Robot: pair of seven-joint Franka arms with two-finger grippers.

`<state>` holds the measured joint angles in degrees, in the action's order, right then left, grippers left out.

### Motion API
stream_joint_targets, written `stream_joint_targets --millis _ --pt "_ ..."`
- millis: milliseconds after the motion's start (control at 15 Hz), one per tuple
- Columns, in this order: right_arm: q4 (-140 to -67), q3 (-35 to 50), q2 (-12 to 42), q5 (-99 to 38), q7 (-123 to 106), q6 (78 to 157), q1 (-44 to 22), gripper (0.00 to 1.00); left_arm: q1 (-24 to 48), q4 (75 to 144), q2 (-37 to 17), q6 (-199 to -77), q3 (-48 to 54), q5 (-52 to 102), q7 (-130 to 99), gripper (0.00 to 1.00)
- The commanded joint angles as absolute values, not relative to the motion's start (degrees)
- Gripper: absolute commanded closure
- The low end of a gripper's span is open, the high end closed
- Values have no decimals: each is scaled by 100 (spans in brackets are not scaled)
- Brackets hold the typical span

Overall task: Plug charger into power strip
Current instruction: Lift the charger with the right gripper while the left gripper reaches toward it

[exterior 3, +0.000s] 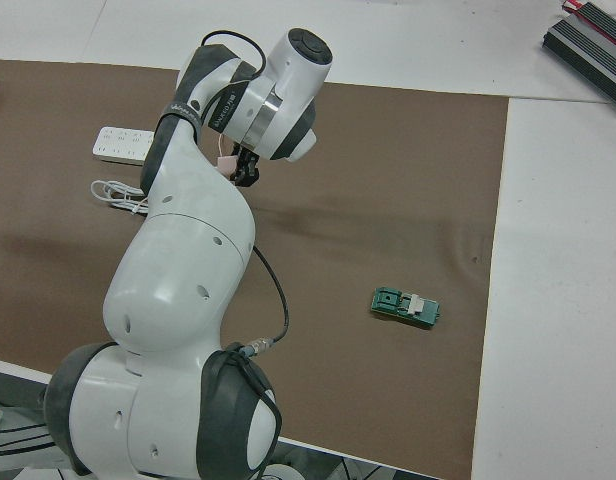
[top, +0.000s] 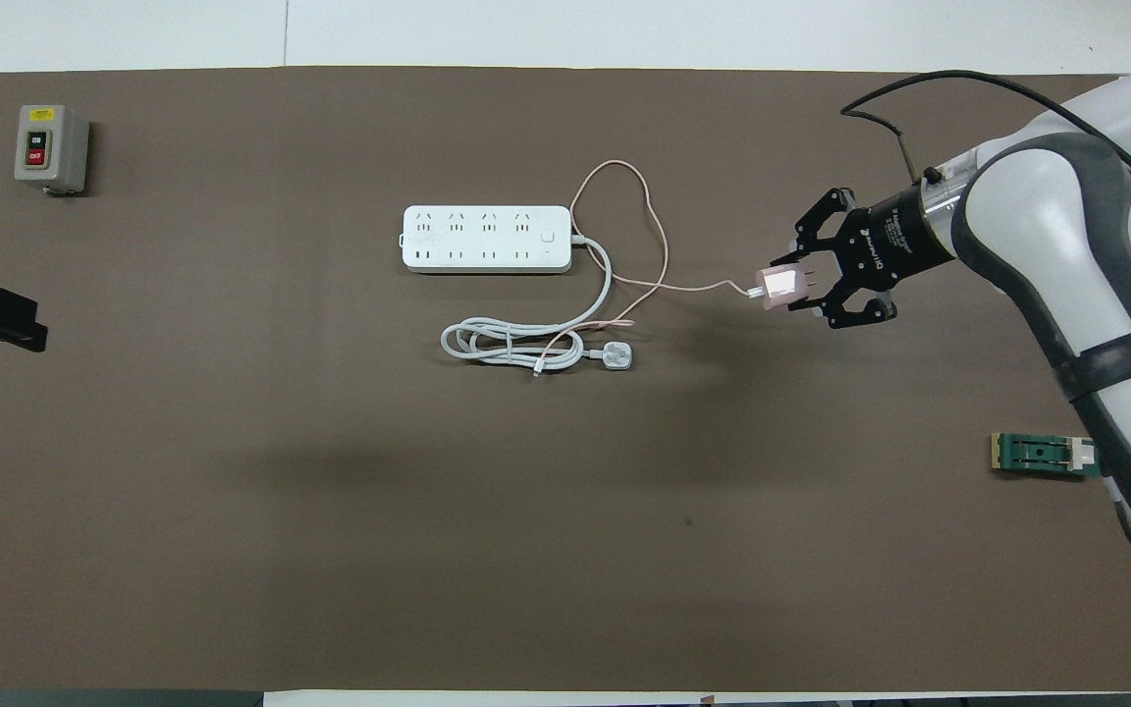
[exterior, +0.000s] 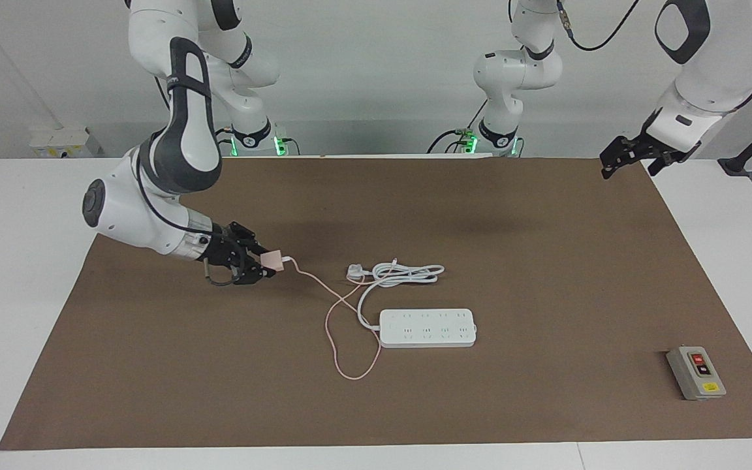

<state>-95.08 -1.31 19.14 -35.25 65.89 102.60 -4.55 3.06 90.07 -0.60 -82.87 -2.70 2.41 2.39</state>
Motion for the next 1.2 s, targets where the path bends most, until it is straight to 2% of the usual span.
stream_joint_targets --millis 0,333,667,933,1133 --pt "-9195 -97 1855 -3813 7205 10151 -728 100 -16 9718 368 -8822 -378 1131 334 0" --pt "-8895 -88 1863 -4253 8137 10361 -1360 100 -632 10475 685 -8938 -387 3134 439 0" --pt "-8877 -88 1898 -4298 8805 11318 -2248 100 -791 10748 221 -8938 -387 4849 2131 0" --pt "-8877 -88 1951 -4298 9306 12021 -2767 100 -589 11521 71 -9438 -378 6088 3039 0" --pt "-8903 -88 2109 -4289 9597 12515 -3111 100 -414 11768 -263 -9501 -360 6731 3847 0"
